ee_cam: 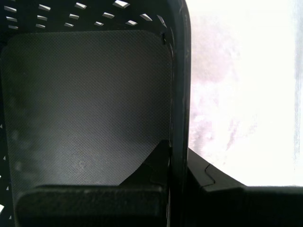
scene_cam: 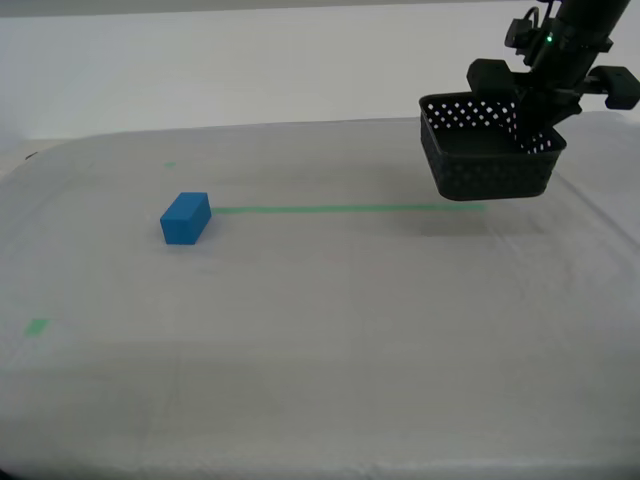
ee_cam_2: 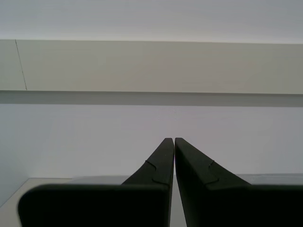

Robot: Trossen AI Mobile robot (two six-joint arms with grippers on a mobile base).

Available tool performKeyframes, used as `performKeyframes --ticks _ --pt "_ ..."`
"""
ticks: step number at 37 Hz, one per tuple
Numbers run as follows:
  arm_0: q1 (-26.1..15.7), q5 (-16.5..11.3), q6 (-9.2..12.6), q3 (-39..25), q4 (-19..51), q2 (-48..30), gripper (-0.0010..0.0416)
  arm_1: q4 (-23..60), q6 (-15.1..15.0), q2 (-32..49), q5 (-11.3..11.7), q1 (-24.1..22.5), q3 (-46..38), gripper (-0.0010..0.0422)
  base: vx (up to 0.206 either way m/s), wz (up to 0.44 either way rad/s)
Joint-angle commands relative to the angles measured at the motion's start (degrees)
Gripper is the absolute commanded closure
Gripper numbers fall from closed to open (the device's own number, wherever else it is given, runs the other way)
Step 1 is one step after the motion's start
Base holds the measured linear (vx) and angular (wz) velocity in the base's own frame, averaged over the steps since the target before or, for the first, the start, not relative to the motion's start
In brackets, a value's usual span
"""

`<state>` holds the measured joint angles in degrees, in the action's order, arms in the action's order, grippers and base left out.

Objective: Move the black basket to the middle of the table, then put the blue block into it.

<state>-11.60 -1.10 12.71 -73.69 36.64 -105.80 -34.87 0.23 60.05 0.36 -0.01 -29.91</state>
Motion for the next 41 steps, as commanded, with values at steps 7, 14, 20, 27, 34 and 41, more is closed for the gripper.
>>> performKeyframes --ticks 7,14,20,27,34,41 --pt "-4.35 -0.24 3.8 -4.66 0.96 0.09 0.0407 -0.35 -0.09 -0.02 0.04 0.0 -0.07 0.0412 0.0 0.0" --pt "-7.89 -0.37 5.75 -6.91 1.09 0.09 0.0407 -0.35 -0.09 -0.02 0.04 -0.02 -0.07 0.0412 0.0 0.0" --pt "-11.65 -0.37 7.65 -7.58 1.11 0.09 0.0407 -0.35 -0.09 -0.02 0.04 -0.02 -0.07 0.0412 0.0 0.0" --pt "-15.61 -0.37 9.9 -7.54 1.09 0.09 0.0407 -0.35 -0.09 -0.02 0.04 -0.02 -0.07 0.0412 0.0 0.0" --pt "-18.69 -0.37 11.47 -7.52 1.09 0.09 0.0407 -0.35 -0.09 -0.02 0.04 -0.02 -0.07 0.0412 0.0 0.0" --pt "-20.57 -0.35 12.04 -7.43 1.09 0.09 0.0406 -0.35 -0.09 -0.02 0.04 -0.02 -0.07 0.0412 0.0 0.0"
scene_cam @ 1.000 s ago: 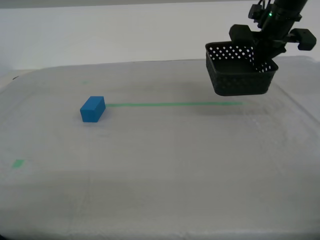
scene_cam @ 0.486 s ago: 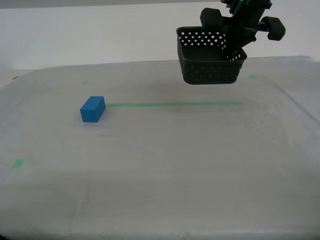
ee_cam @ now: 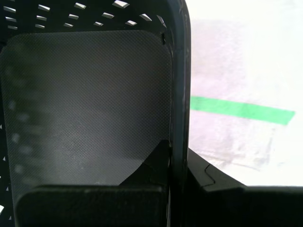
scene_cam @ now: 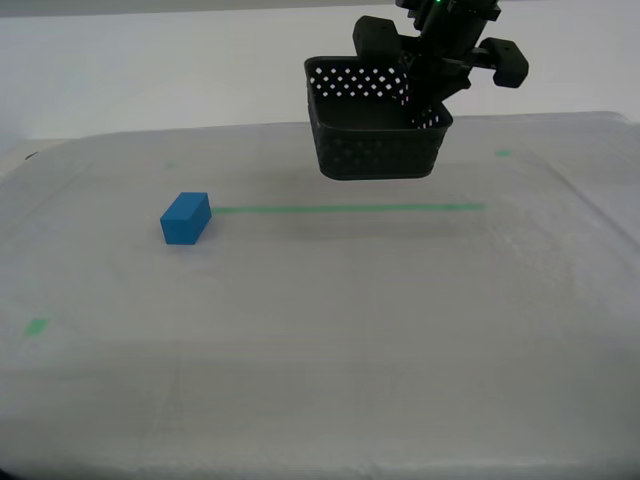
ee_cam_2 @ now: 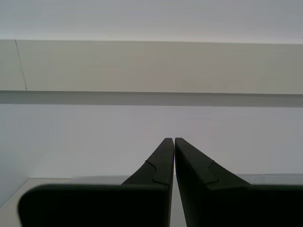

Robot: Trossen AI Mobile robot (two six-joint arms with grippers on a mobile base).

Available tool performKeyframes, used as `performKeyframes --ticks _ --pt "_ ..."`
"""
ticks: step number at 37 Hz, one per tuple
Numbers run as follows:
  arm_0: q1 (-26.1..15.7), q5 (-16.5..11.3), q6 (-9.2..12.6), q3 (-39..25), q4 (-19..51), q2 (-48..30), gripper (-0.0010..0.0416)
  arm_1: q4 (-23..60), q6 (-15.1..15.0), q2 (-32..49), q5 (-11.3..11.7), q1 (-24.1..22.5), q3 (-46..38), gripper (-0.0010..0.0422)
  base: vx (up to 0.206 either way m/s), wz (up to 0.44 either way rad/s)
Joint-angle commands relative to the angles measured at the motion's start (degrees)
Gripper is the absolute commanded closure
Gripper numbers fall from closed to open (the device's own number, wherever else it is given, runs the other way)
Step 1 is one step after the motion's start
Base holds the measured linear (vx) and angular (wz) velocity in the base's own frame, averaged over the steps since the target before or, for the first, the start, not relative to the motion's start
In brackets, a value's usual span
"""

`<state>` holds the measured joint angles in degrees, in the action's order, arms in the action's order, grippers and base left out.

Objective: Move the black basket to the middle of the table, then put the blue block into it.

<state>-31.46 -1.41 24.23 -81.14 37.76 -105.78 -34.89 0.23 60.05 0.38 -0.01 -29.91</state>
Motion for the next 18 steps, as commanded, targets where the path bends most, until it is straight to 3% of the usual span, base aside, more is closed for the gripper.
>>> performKeyframes --ticks 1,8,18 --pt "-1.01 -0.04 0.74 0.04 -0.02 0.07 0.0407 -0.33 -0.09 -0.02 0.02 -0.02 -0.07 0.0412 0.0 0.0" --pt "-2.51 -0.07 1.84 0.11 -0.04 0.07 0.0407 -0.33 -0.09 -0.02 0.02 0.0 -0.07 0.0412 0.0 0.0" --pt "-4.39 -0.15 4.98 0.11 0.17 0.07 0.0407 -0.33 -0.09 -0.02 0.02 -0.02 -0.07 0.0412 0.0 0.0"
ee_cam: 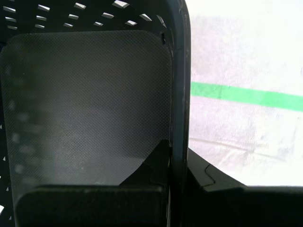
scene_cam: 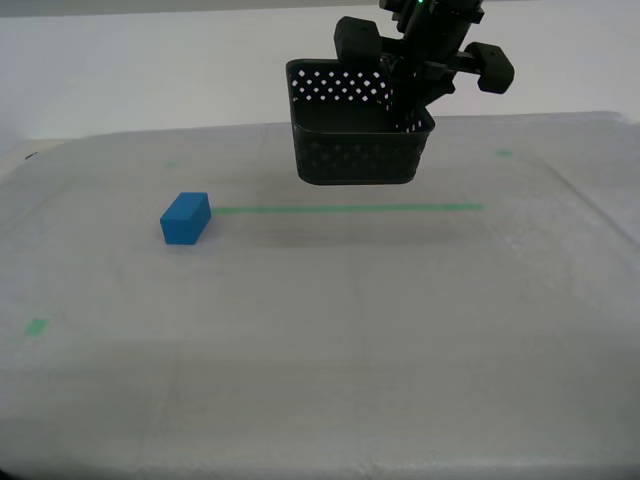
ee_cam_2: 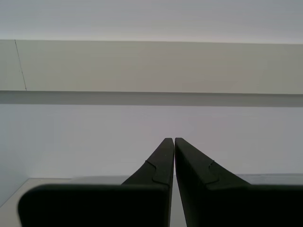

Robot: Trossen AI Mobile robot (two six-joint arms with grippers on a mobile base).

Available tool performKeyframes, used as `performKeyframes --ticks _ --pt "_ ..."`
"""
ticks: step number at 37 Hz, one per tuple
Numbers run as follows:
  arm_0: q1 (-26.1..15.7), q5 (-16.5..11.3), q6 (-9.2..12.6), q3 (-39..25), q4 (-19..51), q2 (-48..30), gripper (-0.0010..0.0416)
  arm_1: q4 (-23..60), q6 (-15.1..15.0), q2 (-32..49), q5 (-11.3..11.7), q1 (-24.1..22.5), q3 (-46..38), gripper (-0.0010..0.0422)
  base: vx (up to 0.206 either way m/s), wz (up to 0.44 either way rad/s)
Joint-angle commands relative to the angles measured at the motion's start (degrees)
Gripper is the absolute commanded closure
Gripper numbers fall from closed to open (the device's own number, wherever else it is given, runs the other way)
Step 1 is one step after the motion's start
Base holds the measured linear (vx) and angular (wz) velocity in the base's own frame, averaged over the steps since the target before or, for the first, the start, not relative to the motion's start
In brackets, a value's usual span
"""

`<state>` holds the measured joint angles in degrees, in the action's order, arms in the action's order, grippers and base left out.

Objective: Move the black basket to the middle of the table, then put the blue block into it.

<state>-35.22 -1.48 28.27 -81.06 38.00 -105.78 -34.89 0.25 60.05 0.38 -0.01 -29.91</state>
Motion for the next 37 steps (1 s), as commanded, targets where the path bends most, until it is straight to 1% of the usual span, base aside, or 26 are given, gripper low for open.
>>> performKeyframes --ticks 1,9,14,18,23,30,34,37 --pt "-0.85 -0.09 1.33 0.02 -0.07 0.07 0.0407 -0.33 -0.11 -0.02 0.02 -0.02 -0.07 0.0412 0.0 0.0" --pt "-1.27 -0.46 2.32 0.02 -0.13 0.07 0.0407 -0.33 -0.11 -0.02 0.02 -0.02 -0.07 0.0412 0.0 0.0" --pt "-1.27 -0.35 4.02 0.02 -0.57 -0.11 0.0406 -0.33 -0.11 -0.02 0.02 -0.02 -0.07 0.0412 0.0 0.0" --pt "-1.25 0.24 4.59 -0.15 -0.68 -1.49 0.0407 -0.28 -0.11 -0.02 0.02 -0.02 -0.02 0.0412 0.0 0.0" --pt "-1.2 0.22 5.35 -0.81 -0.76 -3.96 0.0407 -0.31 -0.11 -0.02 0.02 -0.02 -0.07 0.0412 0.0 0.0" --pt "-1.2 0.52 5.64 -4.63 0.07 -9.35 0.0406 -0.31 -0.11 -0.02 0.02 -0.02 -0.07 0.0412 0.0 0.0" --pt "-1.2 1.68 5.6 -7.63 1.09 -12.41 0.0406 -0.31 -0.11 -0.02 0.02 -0.02 -0.07 0.0412 0.0 0.0" --pt "-1.2 1.97 5.42 -10.16 1.75 -14.95 0.0406 -0.31 -0.11 -0.02 0.02 0.0 -0.07 0.0412 0.0 0.0"
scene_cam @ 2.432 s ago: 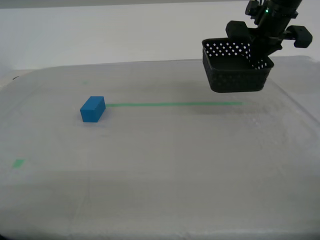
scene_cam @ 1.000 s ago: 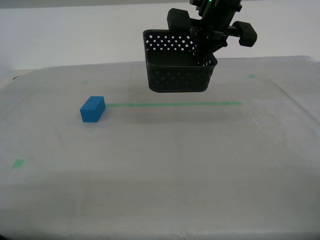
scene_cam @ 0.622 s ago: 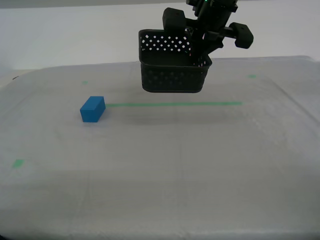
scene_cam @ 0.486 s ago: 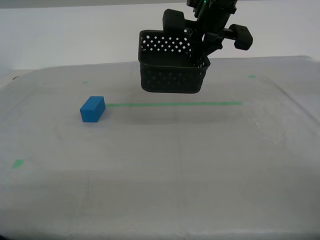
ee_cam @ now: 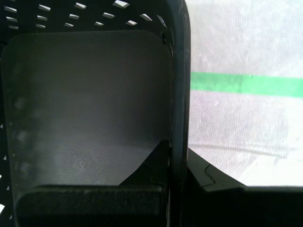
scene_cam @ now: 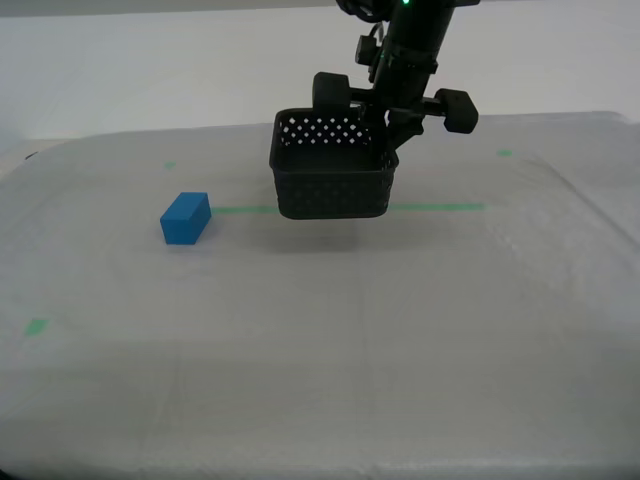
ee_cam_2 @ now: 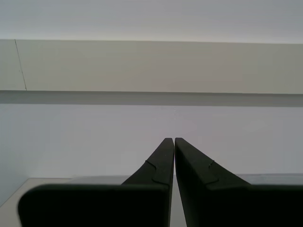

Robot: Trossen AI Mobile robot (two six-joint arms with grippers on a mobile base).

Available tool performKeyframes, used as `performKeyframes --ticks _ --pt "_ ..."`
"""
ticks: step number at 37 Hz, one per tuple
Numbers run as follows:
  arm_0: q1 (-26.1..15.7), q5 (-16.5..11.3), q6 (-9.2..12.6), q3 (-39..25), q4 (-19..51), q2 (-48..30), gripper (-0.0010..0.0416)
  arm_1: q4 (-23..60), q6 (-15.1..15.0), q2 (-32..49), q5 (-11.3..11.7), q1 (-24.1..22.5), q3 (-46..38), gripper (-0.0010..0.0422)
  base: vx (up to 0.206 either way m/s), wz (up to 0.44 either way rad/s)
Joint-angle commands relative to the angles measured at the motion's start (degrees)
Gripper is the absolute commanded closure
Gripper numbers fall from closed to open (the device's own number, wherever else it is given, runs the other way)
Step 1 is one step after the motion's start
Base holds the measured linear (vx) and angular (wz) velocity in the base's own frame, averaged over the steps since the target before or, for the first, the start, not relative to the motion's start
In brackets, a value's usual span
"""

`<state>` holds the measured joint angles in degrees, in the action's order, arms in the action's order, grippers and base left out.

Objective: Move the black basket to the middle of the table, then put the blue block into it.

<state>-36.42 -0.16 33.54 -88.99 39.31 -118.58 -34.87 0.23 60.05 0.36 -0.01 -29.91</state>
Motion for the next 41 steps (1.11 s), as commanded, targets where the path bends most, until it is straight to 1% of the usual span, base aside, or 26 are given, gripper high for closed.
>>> performKeyframes --ticks 1,6,10,14,19,28,30,34,41 --pt "0.02 0.96 -0.04 -3.06 0.68 -2.89 0.0407 -0.33 -0.09 -0.02 0.04 -0.02 -0.07 0.0412 0.0 0.0" --pt "0.13 2.86 -0.66 -6.73 2.23 -6.54 0.0406 -0.33 -0.09 -0.02 0.04 -0.02 -0.07 0.0412 0.0 0.0" --pt "0.7 2.86 -1.14 -8.7 2.67 -8.9 0.0406 -0.33 -0.09 -0.02 0.04 0.0 -0.09 0.0412 0.0 0.0" --pt "1.62 2.86 -2.64 -9.46 2.67 -10.6 0.0406 -0.31 -0.09 -0.02 0.04 -0.02 -0.07 0.0412 0.0 0.0" --pt "2.82 3.04 -2.64 -9.14 2.25 -11.43 0.0406 -0.33 -0.09 -0.02 0.04 -0.02 -0.04 0.0412 0.0 0.0" --pt "4.28 3.32 -2.45 -6.4 -3.61 -11.41 0.0406 -0.35 -0.09 -0.02 0.04 -0.02 -0.07 0.0412 0.0 0.0" --pt "4.44 3.74 -2.43 -5.51 -5.22 -11.41 0.0406 -0.35 -0.09 -0.02 0.04 -0.02 -0.07 0.0412 0.0 0.0" --pt "4.52 5.84 -2.56 -4.85 -6.23 -11.41 0.0406 -0.33 -0.09 -0.02 0.04 -0.02 -0.07 0.0412 0.0 0.0" --pt "4.52 5.9 -2.64 -4.9 -6.71 -11.41 0.0406 -0.35 -0.09 -0.02 0.04 -0.02 -0.09 0.0412 0.0 0.0"
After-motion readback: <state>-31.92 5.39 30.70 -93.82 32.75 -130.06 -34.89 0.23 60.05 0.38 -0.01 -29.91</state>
